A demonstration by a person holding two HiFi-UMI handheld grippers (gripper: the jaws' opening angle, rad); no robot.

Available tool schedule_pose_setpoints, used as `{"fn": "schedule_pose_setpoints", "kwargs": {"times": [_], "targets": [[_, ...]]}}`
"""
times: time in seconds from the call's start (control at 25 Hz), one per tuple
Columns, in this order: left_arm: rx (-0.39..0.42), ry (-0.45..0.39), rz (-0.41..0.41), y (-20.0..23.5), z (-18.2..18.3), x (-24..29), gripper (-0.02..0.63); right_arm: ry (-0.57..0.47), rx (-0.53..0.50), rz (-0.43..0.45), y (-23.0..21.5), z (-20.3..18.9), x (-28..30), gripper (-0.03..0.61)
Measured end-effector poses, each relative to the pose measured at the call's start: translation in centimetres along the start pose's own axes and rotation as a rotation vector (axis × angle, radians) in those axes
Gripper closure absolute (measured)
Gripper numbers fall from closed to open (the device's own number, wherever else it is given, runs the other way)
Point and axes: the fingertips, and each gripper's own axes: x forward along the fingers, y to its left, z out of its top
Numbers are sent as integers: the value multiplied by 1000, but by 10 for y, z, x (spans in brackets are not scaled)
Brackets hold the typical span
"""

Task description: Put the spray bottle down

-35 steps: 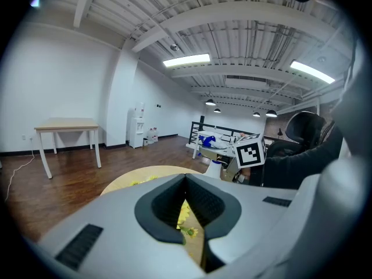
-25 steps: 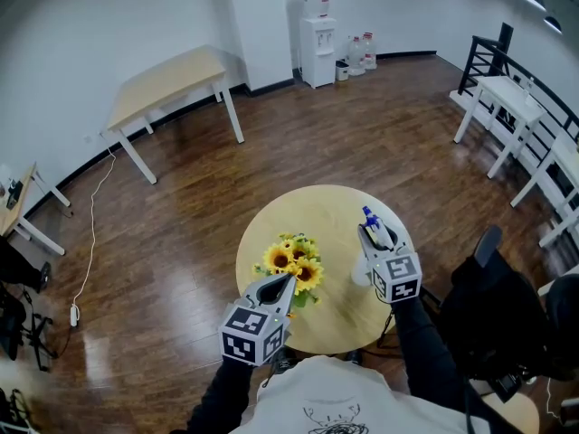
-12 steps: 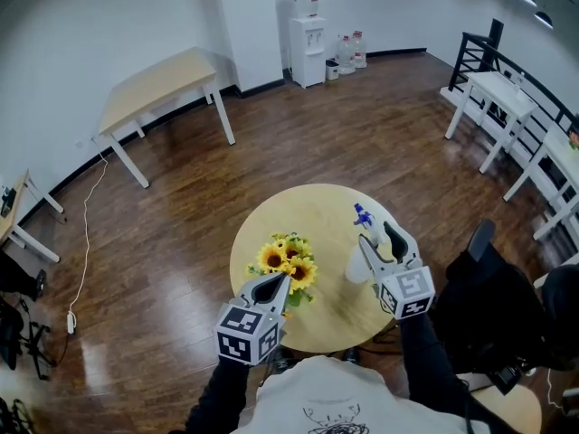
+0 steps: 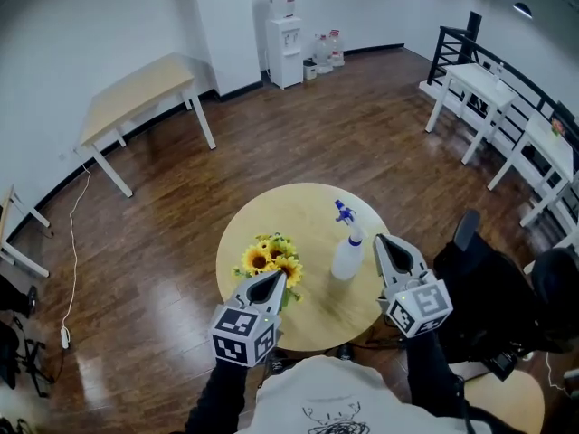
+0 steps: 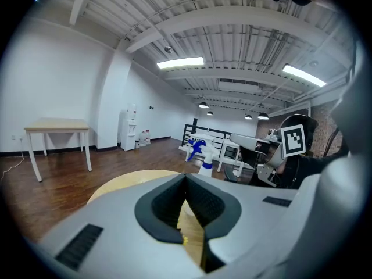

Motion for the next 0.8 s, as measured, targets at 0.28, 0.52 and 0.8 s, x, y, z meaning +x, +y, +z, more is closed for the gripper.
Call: {"fn": "schedule_pose_setpoints", "kwargs": {"times": [0.28,0.52,0.8], "targets": [[3,0,-34,-16,1,12,623,134,43,13,17,-28,-9,586],[8,-3,-45,-22,4,18,623,162,113,7,17,-36,-12,584],[11,-16,-34,-20,7,18,623,150,108,30,18,-30,-8,586]]}}
